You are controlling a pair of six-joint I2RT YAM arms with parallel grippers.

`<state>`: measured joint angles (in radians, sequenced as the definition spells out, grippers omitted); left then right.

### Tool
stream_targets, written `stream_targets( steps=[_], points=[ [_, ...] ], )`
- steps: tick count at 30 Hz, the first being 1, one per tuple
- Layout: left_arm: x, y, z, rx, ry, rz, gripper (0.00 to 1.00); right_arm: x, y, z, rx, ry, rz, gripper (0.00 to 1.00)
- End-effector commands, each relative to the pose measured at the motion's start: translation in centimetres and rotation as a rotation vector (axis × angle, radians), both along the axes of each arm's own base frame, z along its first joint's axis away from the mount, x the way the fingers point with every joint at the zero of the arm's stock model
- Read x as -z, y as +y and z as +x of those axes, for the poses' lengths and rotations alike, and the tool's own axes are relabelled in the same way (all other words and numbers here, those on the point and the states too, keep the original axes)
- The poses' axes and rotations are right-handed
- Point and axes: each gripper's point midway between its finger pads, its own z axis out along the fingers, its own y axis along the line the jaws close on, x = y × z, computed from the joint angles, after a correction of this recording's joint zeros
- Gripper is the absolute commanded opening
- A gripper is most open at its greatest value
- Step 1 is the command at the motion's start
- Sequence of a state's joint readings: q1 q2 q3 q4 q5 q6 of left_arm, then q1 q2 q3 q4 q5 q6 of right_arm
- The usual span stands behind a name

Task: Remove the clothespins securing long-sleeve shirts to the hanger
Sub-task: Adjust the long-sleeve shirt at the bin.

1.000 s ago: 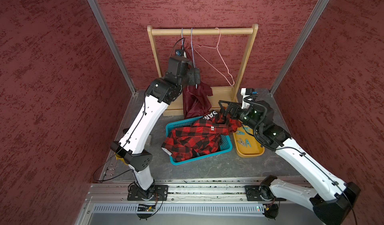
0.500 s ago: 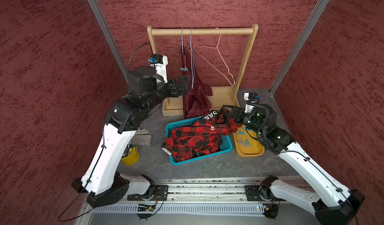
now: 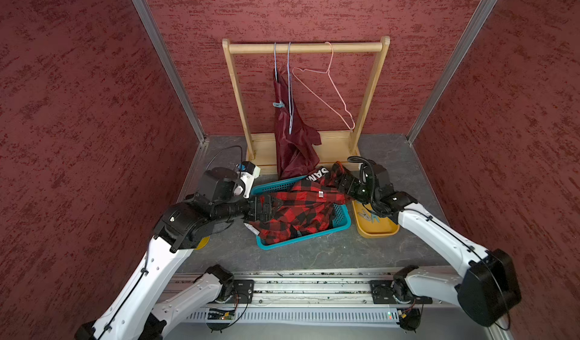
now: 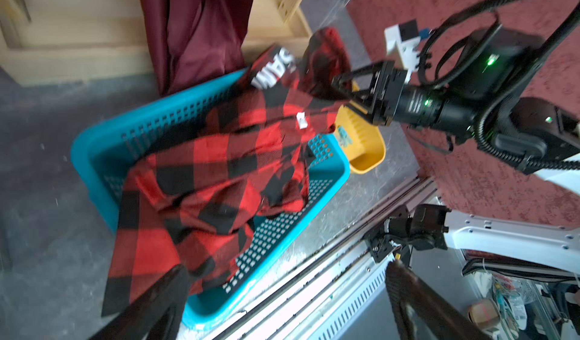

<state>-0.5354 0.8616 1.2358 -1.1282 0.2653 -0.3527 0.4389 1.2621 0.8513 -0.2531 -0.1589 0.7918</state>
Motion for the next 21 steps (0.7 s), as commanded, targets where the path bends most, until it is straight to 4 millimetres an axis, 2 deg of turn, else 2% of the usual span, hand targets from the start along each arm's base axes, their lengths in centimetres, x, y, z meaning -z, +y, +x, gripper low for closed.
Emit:
stream_targets(
  steps=[1, 5, 9, 12, 15, 17, 21],
  points=[
    [2.5, 1.0, -1.2, -0.048, 0.098, 0.022, 1.00, -3.2, 2.4, 1.8, -0.015, -0.091, 0.140, 0.90],
    [4.8, 1.1, -1.3, -0.063, 0.166, 0.039, 1.00, -3.2, 4.0, 2.6, -0.039, -0.088, 0.156, 0.70],
    [5.0, 0.8, -0.7, -0.067, 0.155, 0.033, 1.00, -3.8, 6.2, 2.5, -0.059, -0.099, 0.178, 0.23],
    [5.5, 1.0, -0.1, -0.086, 0.158, 0.055, 1.00, -5.8, 8.2, 1.5, -0.092, -0.129, 0.206, 0.01],
    [6.2, 2.1, 0.7, -0.150, 0.157, 0.102, 1.00, -9.1, 10.9, -0.3, -0.153, -0.171, 0.245, 0.00],
    [5.9, 2.8, 1.4, -0.191, 0.135, 0.113, 1.00, -11.2, 12.8, -1.8, -0.191, -0.189, 0.269, 0.00],
    [4.8, 4.6, 2.7, -0.269, 0.064, 0.177, 1.00, -13.6, 17.0, -5.6, -0.262, -0.184, 0.353, 0.00]
  ],
)
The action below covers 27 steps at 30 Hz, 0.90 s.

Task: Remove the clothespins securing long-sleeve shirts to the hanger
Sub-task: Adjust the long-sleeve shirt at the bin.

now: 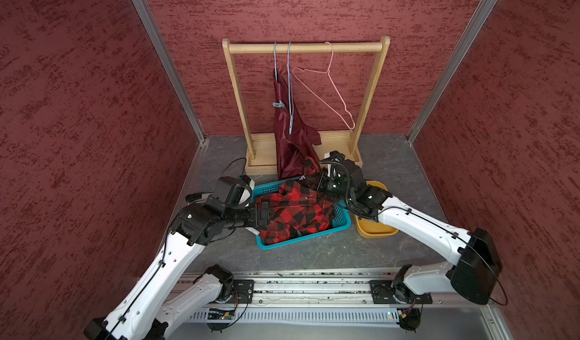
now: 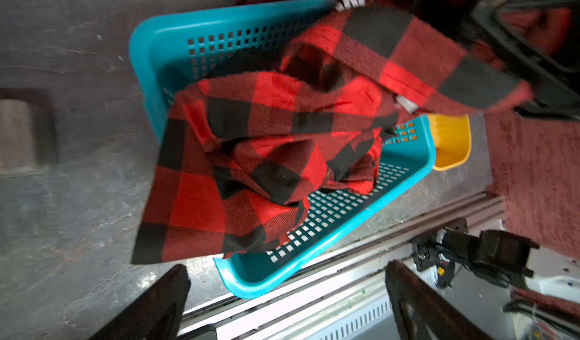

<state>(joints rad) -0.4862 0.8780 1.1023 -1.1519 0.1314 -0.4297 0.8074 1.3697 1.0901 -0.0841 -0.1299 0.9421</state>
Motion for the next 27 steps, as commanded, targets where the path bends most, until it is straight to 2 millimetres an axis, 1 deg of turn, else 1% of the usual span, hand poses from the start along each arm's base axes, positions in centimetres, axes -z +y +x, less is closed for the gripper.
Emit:
stream_targets(
  steps=[1, 3, 5, 7, 8, 9, 11, 14, 17, 19, 22, 23, 24, 25, 26, 27],
  points=[
    [-1.5, 1.7, 1.6, -0.075, -0.086, 0.063, 1.00, -3.3, 2.6, -2.4, -0.019, -0.005, 0.111, 0.00],
    [-1.7, 1.8, 2.0, -0.082, -0.098, 0.069, 1.00, -2.9, 4.6, -3.9, -0.062, 0.026, 0.132, 0.00],
    [-1.6, 1.9, 2.1, -0.086, -0.098, 0.076, 1.00, -2.0, 6.1, -4.9, -0.100, 0.048, 0.147, 0.00],
    [-1.4, 2.0, 2.2, -0.095, -0.097, 0.084, 0.99, -0.4, 7.0, -5.5, -0.134, 0.085, 0.143, 0.00],
    [-1.3, 2.1, 2.3, -0.099, -0.096, 0.088, 1.00, 0.4, 6.9, -5.6, -0.132, 0.098, 0.127, 0.00],
    [-1.5, 2.1, 2.4, -0.101, -0.101, 0.086, 1.00, 2.5, 6.8, -5.4, -0.120, 0.116, 0.077, 0.00],
    [-1.6, 2.1, 2.4, -0.103, -0.105, 0.084, 1.00, 5.9, 5.8, -4.8, -0.094, 0.165, -0.001, 0.00],
    [-1.3, 2.1, 2.4, -0.103, -0.098, 0.087, 1.00, 10.4, 4.5, -4.6, -0.071, 0.222, -0.076, 0.00],
    [-0.9, 2.4, 1.9, -0.108, -0.084, 0.097, 1.00, 14.2, 4.2, -4.6, -0.069, 0.261, -0.159, 0.00],
    [-0.6, 2.8, 1.4, -0.114, -0.071, 0.103, 1.00, 15.9, 4.2, -4.3, -0.059, 0.282, -0.195, 0.00],
    [0.6, 3.0, 0.4, -0.110, -0.021, 0.108, 1.00, 18.2, 4.1, -3.7, -0.043, 0.330, -0.249, 0.02],
    [1.2, 2.8, 0.0, -0.094, 0.001, 0.099, 1.00, 18.9, 3.9, -3.5, -0.032, 0.343, -0.279, 0.04],
    [1.7, 2.4, -0.5, -0.074, 0.025, 0.083, 1.00, 19.7, 3.6, -3.3, -0.015, 0.362, -0.318, 0.08],
    [2.2, 1.9, -0.8, -0.056, 0.049, 0.068, 1.00, 20.4, 3.3, -3.2, -0.007, 0.379, -0.345, 0.08],
    [2.3, 1.4, -0.9, -0.031, 0.058, 0.057, 1.00, 20.9, 3.0, -3.0, 0.005, 0.390, -0.358, 0.10],
    [2.4, 1.0, -1.0, -0.014, 0.060, 0.061, 1.00, 21.1, 2.7, -2.9, 0.017, 0.398, -0.360, 0.14]
  ],
)
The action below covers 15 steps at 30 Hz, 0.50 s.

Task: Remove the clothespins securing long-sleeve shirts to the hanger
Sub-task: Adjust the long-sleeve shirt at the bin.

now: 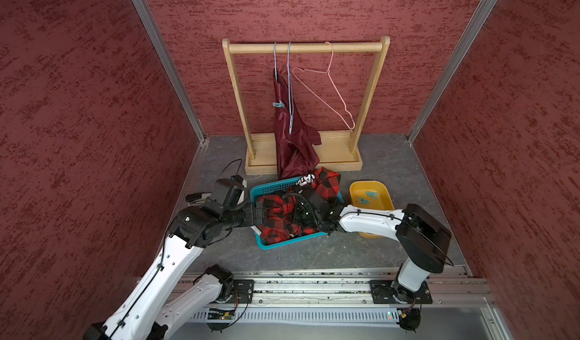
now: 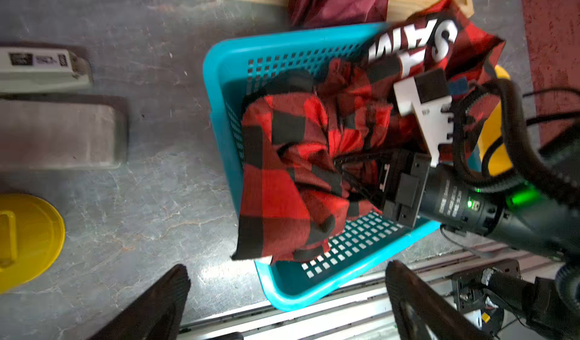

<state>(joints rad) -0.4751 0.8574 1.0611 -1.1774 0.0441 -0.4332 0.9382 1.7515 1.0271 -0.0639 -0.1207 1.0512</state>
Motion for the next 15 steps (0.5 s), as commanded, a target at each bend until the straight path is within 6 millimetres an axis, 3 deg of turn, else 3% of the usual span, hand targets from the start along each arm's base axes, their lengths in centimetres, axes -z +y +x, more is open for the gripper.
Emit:
stream_targets(
  steps=[1, 9, 15],
  points=[
    [0.9, -1.2, -0.9, 0.056, 0.063, -0.022, 1.00, 1.7, -2.2, 0.8, 0.074, 0.035, -0.083, 0.17],
    [2.9, -4.8, 0.6, 0.080, 0.128, -0.150, 1.00, -3.2, -1.8, 1.0, 0.043, -0.052, 0.000, 0.67],
    [3.8, -6.9, 3.0, 0.064, 0.149, -0.201, 1.00, -6.9, -2.3, 0.6, 0.050, -0.089, 0.061, 0.80]
  ],
)
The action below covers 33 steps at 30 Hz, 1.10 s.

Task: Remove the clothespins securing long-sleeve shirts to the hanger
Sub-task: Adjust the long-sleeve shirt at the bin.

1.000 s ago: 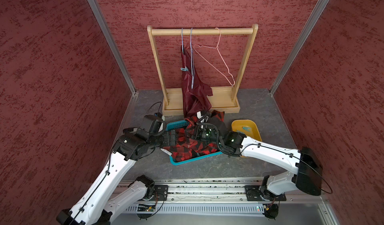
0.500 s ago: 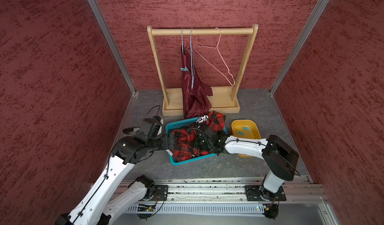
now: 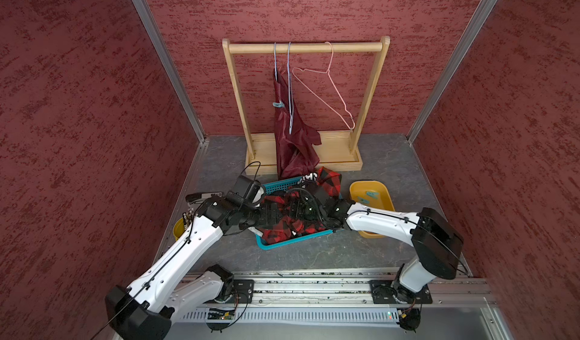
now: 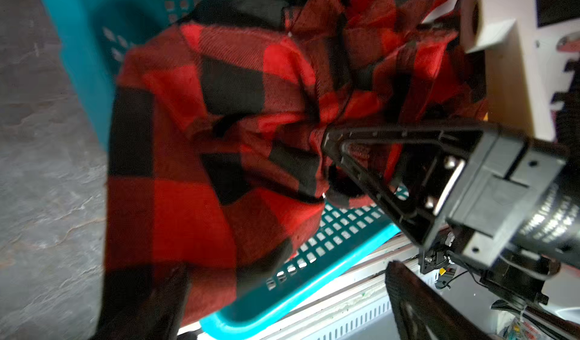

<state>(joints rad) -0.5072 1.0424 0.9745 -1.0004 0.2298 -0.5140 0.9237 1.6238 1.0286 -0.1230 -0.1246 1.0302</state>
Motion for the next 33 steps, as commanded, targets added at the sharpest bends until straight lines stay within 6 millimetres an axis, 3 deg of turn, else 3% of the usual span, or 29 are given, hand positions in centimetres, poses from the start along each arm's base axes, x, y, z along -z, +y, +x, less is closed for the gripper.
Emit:
stream_targets(
  steps=[1, 9, 12, 17, 23, 27, 28, 33],
  points=[
    [-0.3, -1.9, 2.0, -0.014, -0.029, -0.072, 1.00, -3.2, -1.6, 0.6, 0.061, -0.047, 0.022, 0.83],
    [2.8, -3.4, 5.5, -0.060, -0.007, -0.069, 1.00, -7.7, -4.1, -0.4, 0.089, -0.086, 0.018, 0.91],
    [4.0, -3.7, 6.5, -0.070, 0.006, -0.049, 1.00, -9.4, -6.3, 0.0, 0.156, -0.123, -0.032, 0.90],
    [6.9, -4.3, 7.9, -0.077, 0.035, -0.002, 1.00, -11.8, -10.9, 3.3, 0.292, -0.183, -0.054, 0.90],
    [10.8, -4.3, 8.6, -0.073, 0.047, 0.121, 1.00, -12.3, -14.6, 8.3, 0.372, -0.246, -0.102, 0.91],
    [12.8, -5.0, 8.5, -0.039, 0.050, 0.167, 1.00, -10.2, -13.0, 10.5, 0.332, -0.229, -0.105, 0.90],
    [13.1, -5.1, 8.5, -0.031, 0.048, 0.184, 1.00, -8.5, -12.0, 11.1, 0.310, -0.204, -0.104, 0.88],
    [13.6, -4.8, 8.3, -0.035, 0.049, 0.211, 1.00, -6.3, -9.1, 11.9, 0.264, -0.180, -0.032, 0.84]
  ],
)
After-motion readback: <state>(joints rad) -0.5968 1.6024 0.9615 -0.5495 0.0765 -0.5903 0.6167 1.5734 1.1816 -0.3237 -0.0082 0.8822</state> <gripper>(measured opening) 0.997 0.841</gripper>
